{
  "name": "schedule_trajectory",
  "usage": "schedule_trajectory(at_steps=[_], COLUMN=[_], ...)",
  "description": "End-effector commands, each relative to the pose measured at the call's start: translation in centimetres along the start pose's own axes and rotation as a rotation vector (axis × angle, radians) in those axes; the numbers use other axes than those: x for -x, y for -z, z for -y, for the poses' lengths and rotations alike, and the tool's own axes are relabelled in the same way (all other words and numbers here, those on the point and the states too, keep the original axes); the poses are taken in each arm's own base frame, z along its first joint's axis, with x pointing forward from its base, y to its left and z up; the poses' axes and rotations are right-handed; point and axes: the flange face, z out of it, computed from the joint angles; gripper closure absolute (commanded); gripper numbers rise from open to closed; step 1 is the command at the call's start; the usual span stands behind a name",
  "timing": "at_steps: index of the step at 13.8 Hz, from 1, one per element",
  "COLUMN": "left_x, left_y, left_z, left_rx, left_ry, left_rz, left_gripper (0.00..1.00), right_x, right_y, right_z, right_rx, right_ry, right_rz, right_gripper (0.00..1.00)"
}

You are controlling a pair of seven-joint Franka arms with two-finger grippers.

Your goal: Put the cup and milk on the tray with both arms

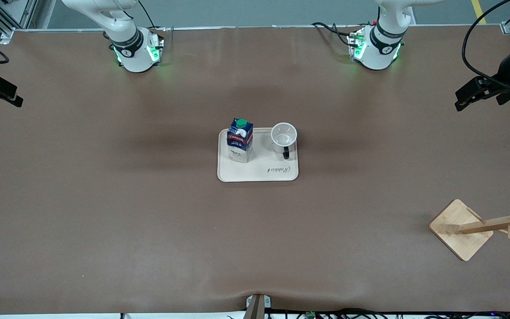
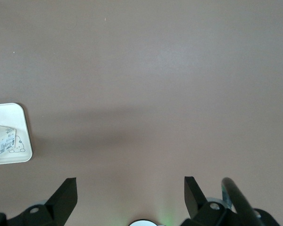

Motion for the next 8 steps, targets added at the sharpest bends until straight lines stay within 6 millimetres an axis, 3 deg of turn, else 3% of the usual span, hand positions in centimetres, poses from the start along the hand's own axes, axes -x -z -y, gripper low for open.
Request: schedule_trajectory(at_steps=[1, 8], left_x=[0.29, 0.41], left_y=[1.56, 2.1], left_z=[0.34, -0.12], left_rx=[0.018, 0.021], left_ry=[0.002, 0.002], left_rz=[-0.023, -0.029], left_gripper=[0.0, 0.0], right_x=[0.24, 0.22], right_y=[0.03, 0.05], right_z=[-0.29, -0.75], right_rx=[0.009, 0.0], right_ry=[0.004, -0.008], right_rz=[0.008, 0.007], right_gripper=[0.0, 0.0])
